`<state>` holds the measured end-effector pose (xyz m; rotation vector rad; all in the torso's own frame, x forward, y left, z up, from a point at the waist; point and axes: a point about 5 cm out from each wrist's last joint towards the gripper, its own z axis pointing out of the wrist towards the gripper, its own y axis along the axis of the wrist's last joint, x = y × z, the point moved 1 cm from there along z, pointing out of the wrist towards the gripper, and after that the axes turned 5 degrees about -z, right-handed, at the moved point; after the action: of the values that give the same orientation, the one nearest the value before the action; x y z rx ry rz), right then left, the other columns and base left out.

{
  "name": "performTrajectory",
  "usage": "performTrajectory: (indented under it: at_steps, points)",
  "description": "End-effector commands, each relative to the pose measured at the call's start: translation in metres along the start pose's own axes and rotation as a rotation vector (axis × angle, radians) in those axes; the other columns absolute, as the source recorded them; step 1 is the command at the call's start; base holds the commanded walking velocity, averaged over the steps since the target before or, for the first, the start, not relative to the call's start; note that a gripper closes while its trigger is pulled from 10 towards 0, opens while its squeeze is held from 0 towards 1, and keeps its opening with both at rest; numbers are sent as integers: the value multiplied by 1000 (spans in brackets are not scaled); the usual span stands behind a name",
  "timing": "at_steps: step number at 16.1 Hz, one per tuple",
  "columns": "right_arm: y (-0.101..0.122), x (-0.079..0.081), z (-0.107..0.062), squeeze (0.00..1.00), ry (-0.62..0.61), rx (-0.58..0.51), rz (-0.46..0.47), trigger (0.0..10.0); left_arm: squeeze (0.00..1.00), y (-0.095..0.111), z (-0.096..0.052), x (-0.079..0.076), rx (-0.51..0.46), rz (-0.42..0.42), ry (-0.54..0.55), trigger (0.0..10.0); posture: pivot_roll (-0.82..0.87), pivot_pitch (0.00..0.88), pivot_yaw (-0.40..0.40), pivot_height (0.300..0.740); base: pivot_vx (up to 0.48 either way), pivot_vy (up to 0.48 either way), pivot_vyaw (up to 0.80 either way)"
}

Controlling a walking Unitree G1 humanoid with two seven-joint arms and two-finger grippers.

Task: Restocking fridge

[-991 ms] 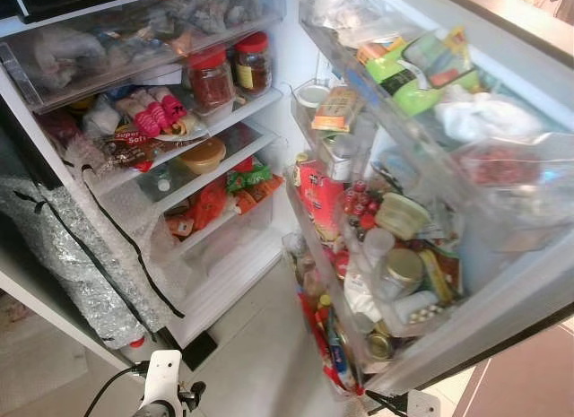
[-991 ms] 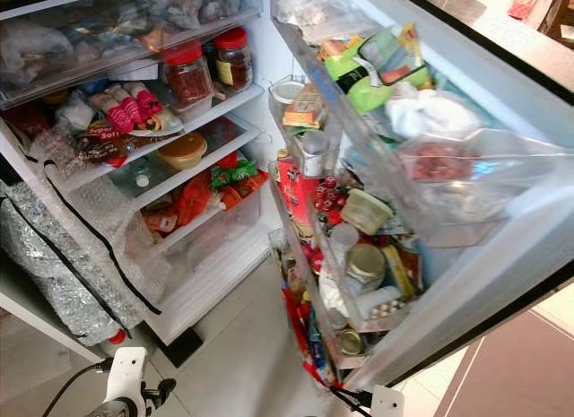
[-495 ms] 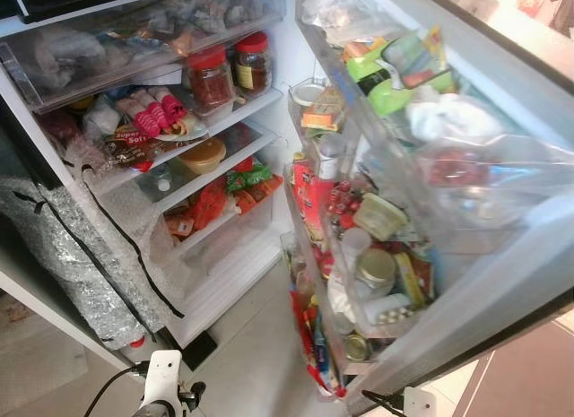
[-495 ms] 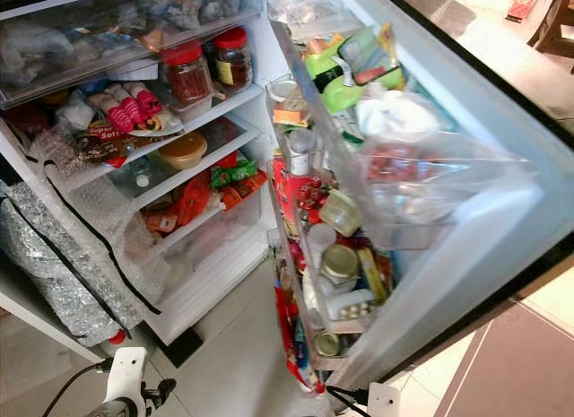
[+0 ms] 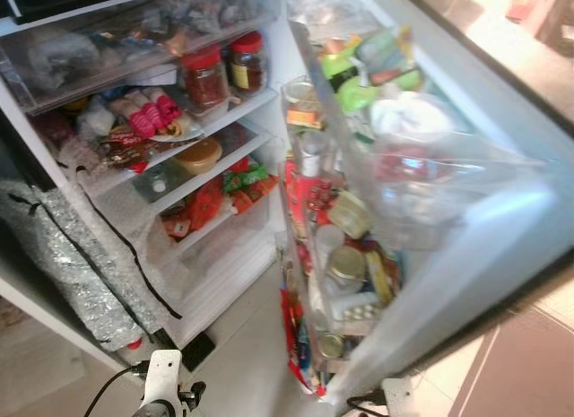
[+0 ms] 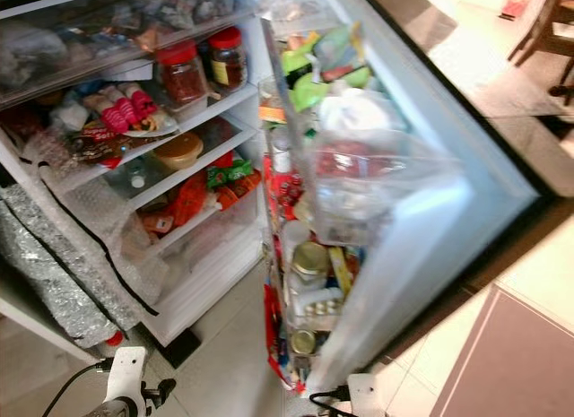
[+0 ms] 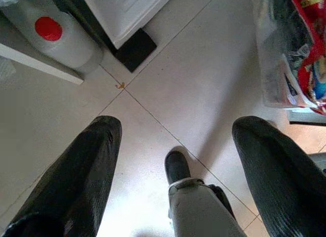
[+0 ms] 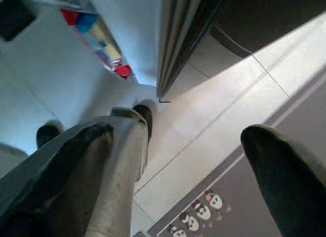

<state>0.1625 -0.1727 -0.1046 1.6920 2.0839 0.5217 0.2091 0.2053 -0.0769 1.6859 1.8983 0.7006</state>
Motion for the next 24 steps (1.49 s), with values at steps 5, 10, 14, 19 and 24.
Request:
performTrajectory:
  at_steps: [5,10,14,19,24]
  points:
    - [10,10,1,0,149,-22,-222,10000,0,-7,-1,1,34,10,1,10000,-111,81,-17,722,0,0,0]
    - [11,11,1,0,193,-24,-256,10000,0,-8,-1,1,43,-1,4,10000,-107,72,-15,722,0,0,0]
    - [10,11,1,0,198,-20,-260,10000,0,-8,-1,1,39,-13,6,10000,-103,69,-16,722,-299,0,0]
    - [9,10,1,0,193,-16,-259,10000,0,-8,-1,1,37,-14,7,10000,-106,63,-18,722,-239,0,0]
    - [3,3,0,0,57,-11,-54,10000,0,-8,-1,1,44,-5,9,10000,-108,69,-17,722,0,0,0]
